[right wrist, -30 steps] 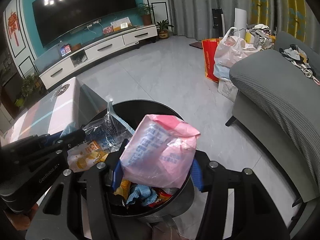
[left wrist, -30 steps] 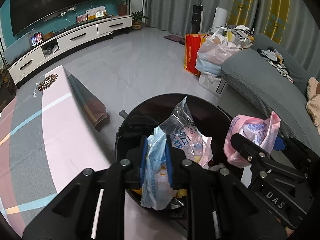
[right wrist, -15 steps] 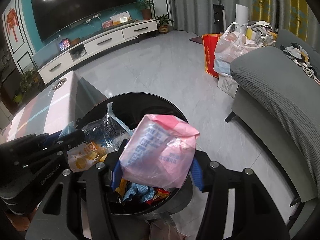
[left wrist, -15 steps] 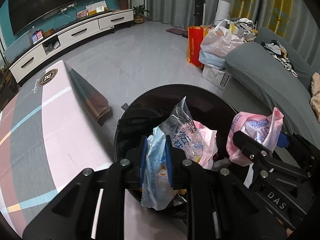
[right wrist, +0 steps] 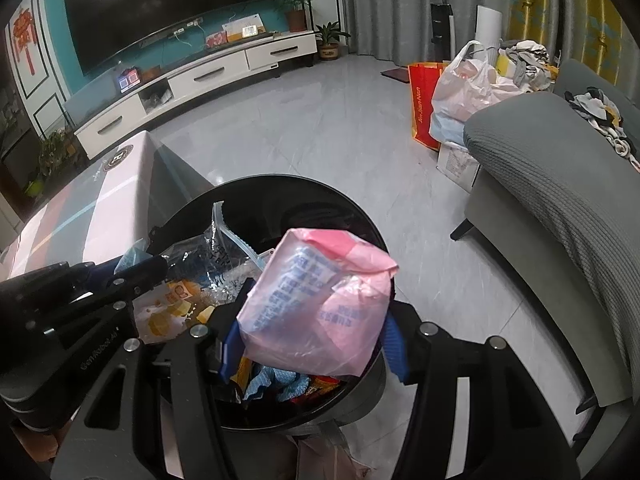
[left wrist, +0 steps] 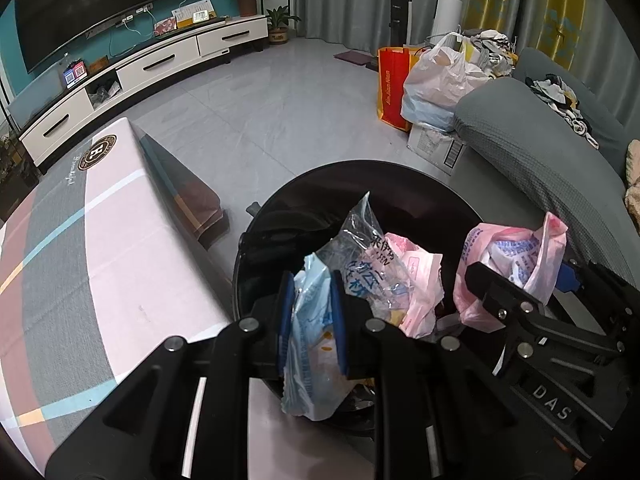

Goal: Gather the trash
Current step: 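Carry snack bag and pink plastic bag over the black bin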

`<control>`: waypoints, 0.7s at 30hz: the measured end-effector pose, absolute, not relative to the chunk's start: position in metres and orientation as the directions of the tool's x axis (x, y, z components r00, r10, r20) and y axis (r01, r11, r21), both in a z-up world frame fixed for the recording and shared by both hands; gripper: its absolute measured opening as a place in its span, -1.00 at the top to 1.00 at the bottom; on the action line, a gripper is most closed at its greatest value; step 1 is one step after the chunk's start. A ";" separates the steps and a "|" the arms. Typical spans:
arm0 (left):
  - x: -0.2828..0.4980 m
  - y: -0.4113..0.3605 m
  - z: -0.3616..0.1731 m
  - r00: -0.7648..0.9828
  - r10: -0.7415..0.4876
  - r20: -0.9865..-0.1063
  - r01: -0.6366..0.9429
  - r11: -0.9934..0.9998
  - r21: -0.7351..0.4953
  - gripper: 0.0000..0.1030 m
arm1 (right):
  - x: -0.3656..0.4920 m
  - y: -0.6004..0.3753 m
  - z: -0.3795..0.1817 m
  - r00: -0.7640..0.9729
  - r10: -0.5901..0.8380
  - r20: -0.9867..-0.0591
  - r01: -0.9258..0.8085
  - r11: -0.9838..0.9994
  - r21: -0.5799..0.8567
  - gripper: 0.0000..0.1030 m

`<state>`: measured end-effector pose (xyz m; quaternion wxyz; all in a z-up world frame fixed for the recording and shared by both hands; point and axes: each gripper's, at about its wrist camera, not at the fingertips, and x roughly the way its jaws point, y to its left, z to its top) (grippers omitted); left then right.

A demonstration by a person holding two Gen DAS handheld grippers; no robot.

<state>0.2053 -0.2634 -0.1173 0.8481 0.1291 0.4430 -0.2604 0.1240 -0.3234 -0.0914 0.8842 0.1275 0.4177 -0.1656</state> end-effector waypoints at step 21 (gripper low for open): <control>0.203 -0.265 -0.118 0.471 -0.318 -0.823 0.565 0.825 0.004 0.61 | 0.129 -0.325 -0.096 0.567 -0.174 -0.805 0.394 0.916 0.080 -0.11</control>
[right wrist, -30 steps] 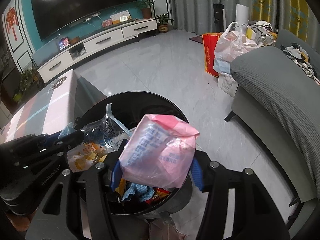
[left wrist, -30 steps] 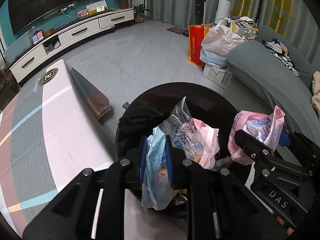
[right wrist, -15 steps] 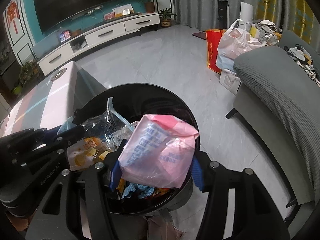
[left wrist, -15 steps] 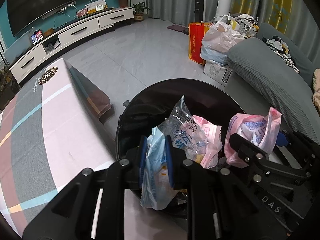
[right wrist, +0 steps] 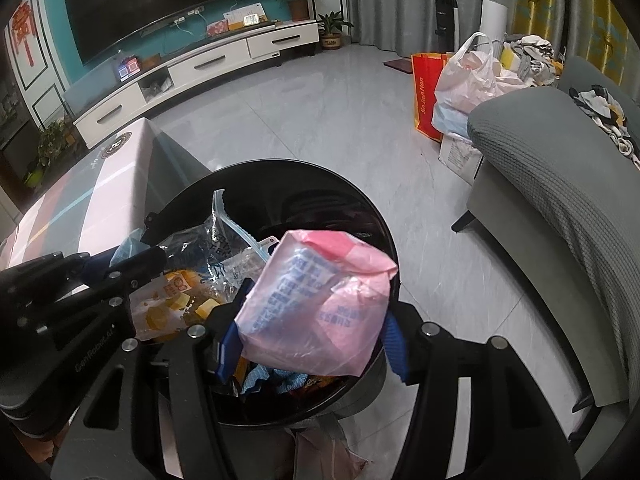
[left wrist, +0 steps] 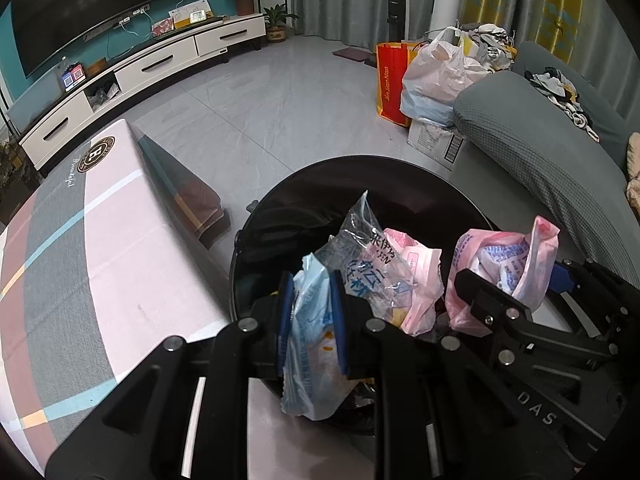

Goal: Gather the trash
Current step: 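Carry snack bag and pink plastic bag over the black bin, then open both tools to drop the bags into the bin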

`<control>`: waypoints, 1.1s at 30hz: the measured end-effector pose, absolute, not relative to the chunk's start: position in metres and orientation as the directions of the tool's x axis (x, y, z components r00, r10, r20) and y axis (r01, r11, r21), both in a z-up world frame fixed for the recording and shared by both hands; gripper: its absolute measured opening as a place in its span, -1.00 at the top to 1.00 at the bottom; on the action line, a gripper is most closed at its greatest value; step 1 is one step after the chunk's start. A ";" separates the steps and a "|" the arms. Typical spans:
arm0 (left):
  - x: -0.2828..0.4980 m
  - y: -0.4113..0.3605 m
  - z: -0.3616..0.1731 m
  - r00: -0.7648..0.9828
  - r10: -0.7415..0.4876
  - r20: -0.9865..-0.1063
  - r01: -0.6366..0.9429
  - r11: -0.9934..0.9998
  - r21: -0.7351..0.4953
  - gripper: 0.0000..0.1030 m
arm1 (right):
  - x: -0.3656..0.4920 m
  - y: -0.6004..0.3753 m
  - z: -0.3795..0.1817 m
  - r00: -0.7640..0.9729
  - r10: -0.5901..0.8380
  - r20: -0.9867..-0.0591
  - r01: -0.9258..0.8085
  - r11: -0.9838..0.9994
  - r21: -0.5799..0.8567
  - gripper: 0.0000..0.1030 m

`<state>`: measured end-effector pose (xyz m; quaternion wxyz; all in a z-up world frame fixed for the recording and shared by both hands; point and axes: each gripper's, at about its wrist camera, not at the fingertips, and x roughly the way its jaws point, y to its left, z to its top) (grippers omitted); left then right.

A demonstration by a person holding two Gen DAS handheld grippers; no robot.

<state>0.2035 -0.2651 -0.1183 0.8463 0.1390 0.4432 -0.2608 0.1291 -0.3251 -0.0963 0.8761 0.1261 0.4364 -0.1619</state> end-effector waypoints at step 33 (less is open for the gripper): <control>0.187 -0.239 -0.085 0.499 -0.359 -0.789 0.567 0.823 -0.016 -0.76 | 0.098 -0.325 -0.071 0.593 -0.247 -0.767 0.449 0.892 0.060 -0.55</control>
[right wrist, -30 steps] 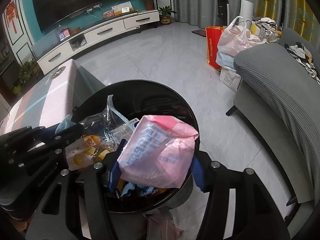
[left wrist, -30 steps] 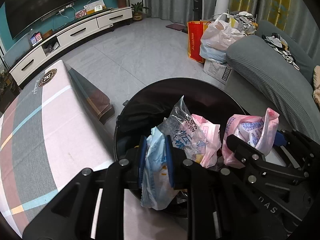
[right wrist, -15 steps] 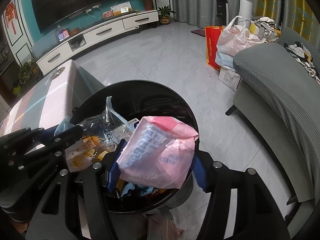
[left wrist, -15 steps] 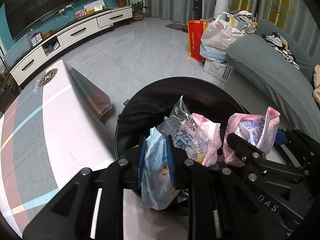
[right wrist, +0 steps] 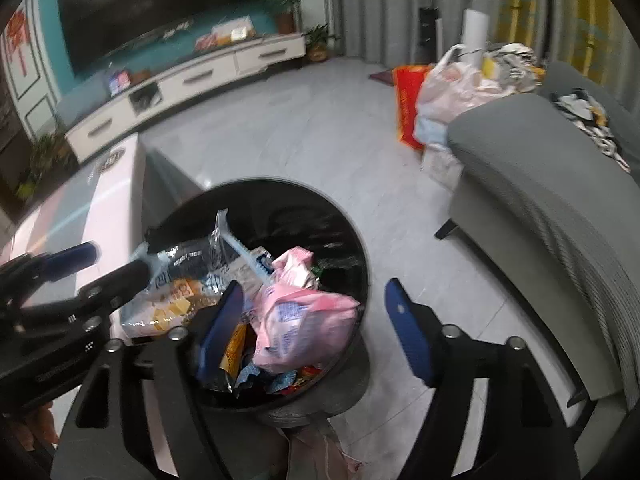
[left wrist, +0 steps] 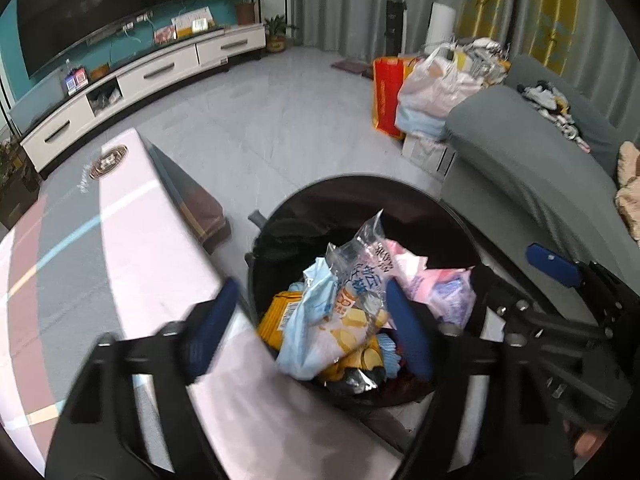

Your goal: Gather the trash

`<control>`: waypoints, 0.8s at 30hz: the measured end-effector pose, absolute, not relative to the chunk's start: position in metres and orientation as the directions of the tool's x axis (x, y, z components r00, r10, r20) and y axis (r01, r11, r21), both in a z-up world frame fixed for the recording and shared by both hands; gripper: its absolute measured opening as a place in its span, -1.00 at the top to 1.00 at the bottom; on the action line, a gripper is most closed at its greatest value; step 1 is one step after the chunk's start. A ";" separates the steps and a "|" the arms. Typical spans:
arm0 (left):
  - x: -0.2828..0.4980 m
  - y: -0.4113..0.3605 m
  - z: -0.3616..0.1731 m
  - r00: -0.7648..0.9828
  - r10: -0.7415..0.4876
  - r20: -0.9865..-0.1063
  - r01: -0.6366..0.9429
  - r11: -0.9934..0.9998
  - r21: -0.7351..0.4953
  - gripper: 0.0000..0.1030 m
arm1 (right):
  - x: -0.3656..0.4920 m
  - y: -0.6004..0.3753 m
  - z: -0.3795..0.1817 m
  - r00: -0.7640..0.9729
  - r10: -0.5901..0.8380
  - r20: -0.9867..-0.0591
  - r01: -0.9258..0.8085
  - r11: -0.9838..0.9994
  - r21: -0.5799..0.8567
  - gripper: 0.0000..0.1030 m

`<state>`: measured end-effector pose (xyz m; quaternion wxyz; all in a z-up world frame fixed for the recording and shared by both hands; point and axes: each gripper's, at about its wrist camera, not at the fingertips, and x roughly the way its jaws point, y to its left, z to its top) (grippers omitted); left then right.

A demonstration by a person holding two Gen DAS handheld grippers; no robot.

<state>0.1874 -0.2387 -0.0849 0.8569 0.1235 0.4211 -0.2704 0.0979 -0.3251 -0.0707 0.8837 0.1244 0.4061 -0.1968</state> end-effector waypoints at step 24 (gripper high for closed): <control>0.058 -0.116 0.039 0.638 -0.284 -0.716 0.414 0.910 0.008 -0.95 | -0.020 -0.229 0.066 0.673 -0.323 -0.665 0.406 0.913 -0.032 -0.94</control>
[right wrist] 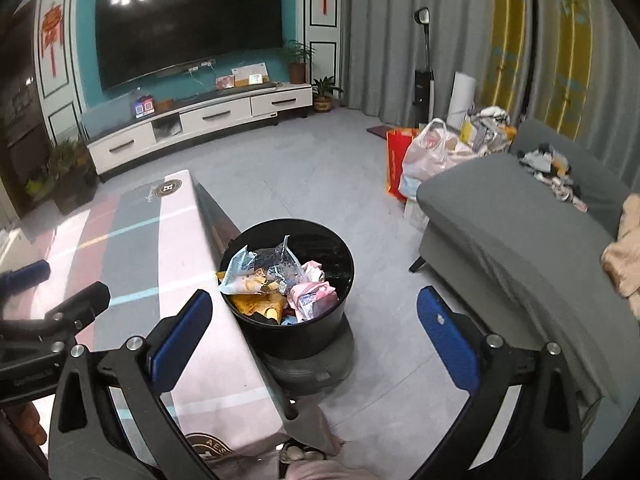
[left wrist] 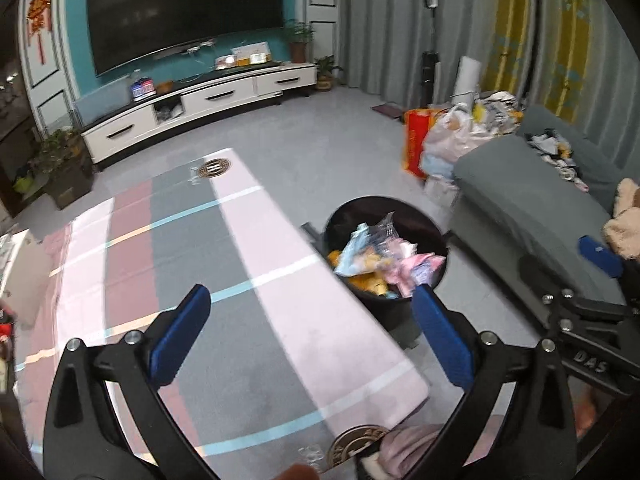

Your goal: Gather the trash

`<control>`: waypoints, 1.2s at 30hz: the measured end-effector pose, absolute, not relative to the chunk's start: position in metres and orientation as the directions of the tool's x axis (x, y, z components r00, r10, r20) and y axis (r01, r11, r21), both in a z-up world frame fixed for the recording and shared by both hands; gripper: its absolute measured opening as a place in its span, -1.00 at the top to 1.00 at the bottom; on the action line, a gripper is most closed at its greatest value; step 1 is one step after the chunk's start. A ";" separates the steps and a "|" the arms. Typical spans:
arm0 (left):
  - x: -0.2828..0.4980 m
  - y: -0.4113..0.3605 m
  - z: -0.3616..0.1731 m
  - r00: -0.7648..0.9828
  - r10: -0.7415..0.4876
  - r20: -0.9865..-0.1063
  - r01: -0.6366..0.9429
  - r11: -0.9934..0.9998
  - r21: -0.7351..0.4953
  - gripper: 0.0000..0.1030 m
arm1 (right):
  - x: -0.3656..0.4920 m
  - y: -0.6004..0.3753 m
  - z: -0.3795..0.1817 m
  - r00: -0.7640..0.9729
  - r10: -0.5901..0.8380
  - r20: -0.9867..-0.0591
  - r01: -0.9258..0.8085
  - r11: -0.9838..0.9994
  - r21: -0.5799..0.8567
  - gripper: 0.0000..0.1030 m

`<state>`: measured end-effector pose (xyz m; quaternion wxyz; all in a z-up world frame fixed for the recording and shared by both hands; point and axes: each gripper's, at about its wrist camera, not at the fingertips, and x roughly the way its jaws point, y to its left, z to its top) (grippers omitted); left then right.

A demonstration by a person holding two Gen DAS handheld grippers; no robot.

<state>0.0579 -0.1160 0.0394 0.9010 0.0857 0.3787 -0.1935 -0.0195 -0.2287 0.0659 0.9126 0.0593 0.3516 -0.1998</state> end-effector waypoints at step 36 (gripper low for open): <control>0.053 -0.119 0.023 0.615 -0.231 -0.753 0.399 0.916 0.045 -0.95 | -0.020 -0.235 0.058 0.636 -0.318 -0.703 0.439 0.898 -0.009 -0.94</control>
